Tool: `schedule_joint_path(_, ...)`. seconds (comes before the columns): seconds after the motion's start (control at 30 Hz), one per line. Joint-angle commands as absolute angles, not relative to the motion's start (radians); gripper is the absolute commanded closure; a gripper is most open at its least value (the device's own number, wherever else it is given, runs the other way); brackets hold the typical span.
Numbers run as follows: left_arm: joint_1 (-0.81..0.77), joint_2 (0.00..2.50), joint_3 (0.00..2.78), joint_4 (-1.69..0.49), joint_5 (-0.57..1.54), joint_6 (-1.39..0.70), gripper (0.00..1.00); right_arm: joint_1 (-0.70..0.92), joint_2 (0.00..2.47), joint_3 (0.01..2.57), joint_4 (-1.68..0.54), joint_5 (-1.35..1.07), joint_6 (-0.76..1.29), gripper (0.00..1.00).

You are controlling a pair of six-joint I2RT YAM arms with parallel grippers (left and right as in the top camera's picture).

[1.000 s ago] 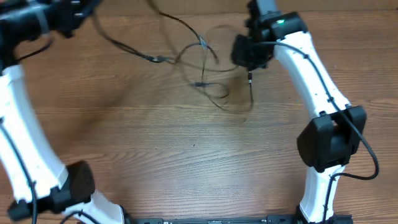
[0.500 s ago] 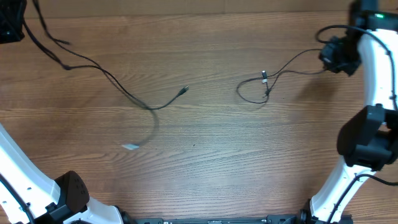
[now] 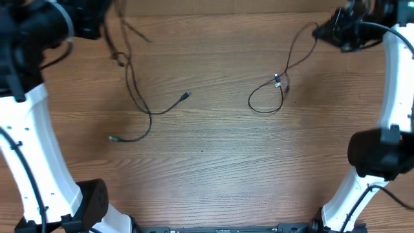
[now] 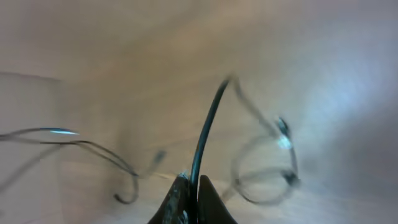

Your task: Untangle cables

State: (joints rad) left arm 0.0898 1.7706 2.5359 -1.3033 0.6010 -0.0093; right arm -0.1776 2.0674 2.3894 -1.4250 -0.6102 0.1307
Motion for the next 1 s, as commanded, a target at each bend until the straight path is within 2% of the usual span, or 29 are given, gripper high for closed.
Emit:
schedule_joint_path(0.0,-0.015,1.826,2.548,-1.340,0.602,-0.022,0.96,-0.171,1.936,2.523,-1.421,-0.671,0.161,0.96)
schedule_joint_path(0.33,-0.293,2.055,2.548,-1.481,0.591,0.022,0.96,-0.156,1.930,2.528,-1.505,-0.609,0.182,0.96)
schedule_joint_path(0.53,-0.374,2.199,2.548,-1.485,0.574,0.019,0.96,-0.129,1.930,2.526,-1.518,-0.561,0.182,0.96)
schedule_joint_path(0.57,-0.382,2.226,2.548,-1.485,0.533,0.020,0.92,-0.125,1.931,2.526,-1.521,-0.561,0.182,0.96)
schedule_joint_path(0.7,-0.385,2.267,2.548,-1.471,0.390,0.019,0.62,-0.111,1.931,2.526,-1.529,-0.562,0.183,0.96)
schedule_joint_path(0.8,-0.362,2.242,2.550,-1.415,0.385,-0.009,0.48,-0.090,1.931,2.526,-1.526,-0.564,0.186,0.96)
schedule_joint_path(0.87,-0.340,2.206,2.550,-1.363,0.390,-0.041,0.35,-0.073,1.931,2.526,-1.518,-0.588,0.185,0.96)
schedule_joint_path(0.97,-0.321,2.163,2.550,-1.301,0.458,-0.044,0.19,-0.029,1.924,2.528,-1.490,-0.735,0.139,0.96)
